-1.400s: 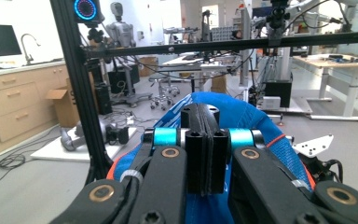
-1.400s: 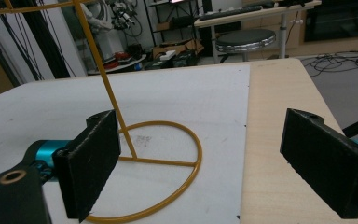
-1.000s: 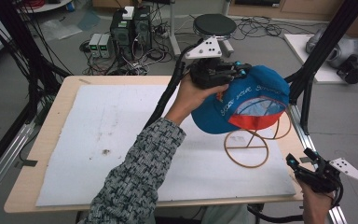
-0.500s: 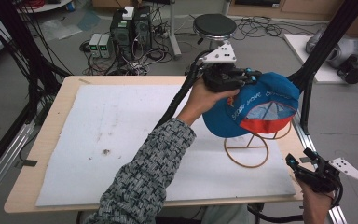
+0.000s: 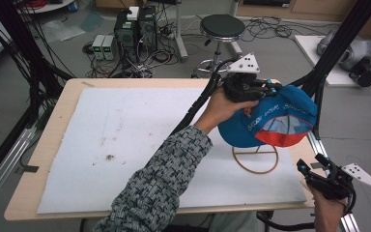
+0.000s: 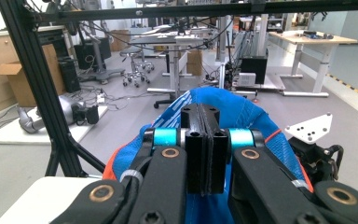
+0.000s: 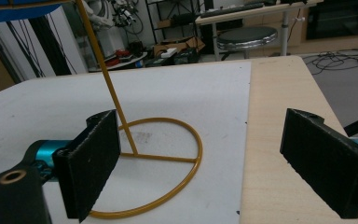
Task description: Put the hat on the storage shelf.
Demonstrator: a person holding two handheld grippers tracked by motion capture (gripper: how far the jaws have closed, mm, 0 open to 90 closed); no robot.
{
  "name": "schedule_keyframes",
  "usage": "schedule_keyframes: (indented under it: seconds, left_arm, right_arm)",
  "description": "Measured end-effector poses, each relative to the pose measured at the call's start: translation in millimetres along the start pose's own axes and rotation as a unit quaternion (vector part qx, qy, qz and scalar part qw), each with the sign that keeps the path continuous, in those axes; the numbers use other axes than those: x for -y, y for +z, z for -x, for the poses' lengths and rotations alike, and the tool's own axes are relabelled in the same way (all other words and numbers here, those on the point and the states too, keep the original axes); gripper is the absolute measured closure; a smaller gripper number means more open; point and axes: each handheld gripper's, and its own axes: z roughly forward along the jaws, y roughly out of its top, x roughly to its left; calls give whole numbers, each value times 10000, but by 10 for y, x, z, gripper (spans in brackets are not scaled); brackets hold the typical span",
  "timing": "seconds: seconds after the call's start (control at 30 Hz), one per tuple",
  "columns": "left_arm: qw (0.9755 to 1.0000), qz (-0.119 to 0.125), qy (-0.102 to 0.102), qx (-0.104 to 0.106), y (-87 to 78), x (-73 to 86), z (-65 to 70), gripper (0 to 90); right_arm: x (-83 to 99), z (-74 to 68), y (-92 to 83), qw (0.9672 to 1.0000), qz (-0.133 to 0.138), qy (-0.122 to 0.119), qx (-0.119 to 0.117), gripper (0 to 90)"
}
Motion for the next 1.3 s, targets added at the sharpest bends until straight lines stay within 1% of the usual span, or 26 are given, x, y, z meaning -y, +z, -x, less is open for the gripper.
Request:
schedule_keyframes:
  seconds: [0.07,0.17,0.2,0.27,0.33,0.37,0.47,0.5,0.53,0.57,0.63,0.77,0.9,0.93,1.0,1.03,1.07,1.1,1.13,1.17,1.2,1.23,1.3]
  left_arm:
    - [10000,-8,13,-1,15,3,3,887]
    - [10000,-13,-8,28,55,15,14,887]
    - [10000,-41,17,36,77,23,16,888]
    - [10000,-51,0,50,103,31,23,887]
    - [10000,-55,-16,56,123,35,26,887]
    - [10000,-70,23,63,130,37,23,887]
    - [10000,-54,-4,83,161,41,34,887]
    - [9999,-80,25,93,170,40,36,887]
    - [9999,-88,13,91,186,42,47,887]
    - [9999,-122,53,93,193,43,45,888]
    - [9998,-164,52,84,217,49,57,887]
    - [9998,-174,73,98,238,56,65,887]
    - [9998,-177,98,54,248,52,60,887]
    - [9997,-226,64,-5,251,56,45,887]
    - [9997,-241,51,-19,252,60,37,887]
    - [9996,-276,5,-62,260,70,31,887]
    - [9995,-301,14,-73,261,72,28,887]
    - [9995,-301,14,-73,261,72,28,887]
    - [9994,-324,-3,-129,266,68,44,887]
    - [9994,-324,-3,-129,266,68,44,886]
    - [9991,-370,72,-205,276,60,68,886]
    - [9989,-385,112,-227,276,57,71,886]
    - [9990,-376,84,-230,273,57,70,885]
  right_arm:
    - [1,0,0,10000,-9,30,-3,112]
    - [-1,4,0,10000,-43,-11,43,112]
    - [0,4,1,10000,-42,-13,42,112]
    - [0,3,-2,10000,-56,5,45,112]
    - [5,8,6,10000,21,42,-10,112]
    - [4,8,4,10000,9,39,6,112]
    - [5,9,2,10000,13,58,3,112]
    - [6,10,4,10000,22,65,-13,112]
    - [3,13,0,10000,-10,38,8,112]
    - [4,12,1,10000,-6,49,4,112]
    - [3,15,2,10000,2,41,3,112]
    - [3,23,-2,10000,3,30,7,112]
    - [5,30,-1,10000,2,44,8,112]
    - [5,29,-2,10000,7,65,-5,112]
    - [5,34,1,10000,19,38,0,112]
    - [5,33,1,10000,12,48,5,112]
    - [4,34,-1,10000,-26,22,52,112]
    - [7,35,6,10000,20,49,6,112]
    - [6,36,3,10000,-5,36,20,112]
    - [3,34,-1,10000,-34,26,50,112]
    - [3,35,-2,10000,-40,17,59,113]
    - [7,36,5,10000,10,42,16,112]
    - [9,36,7,10000,25,60,-3,112]
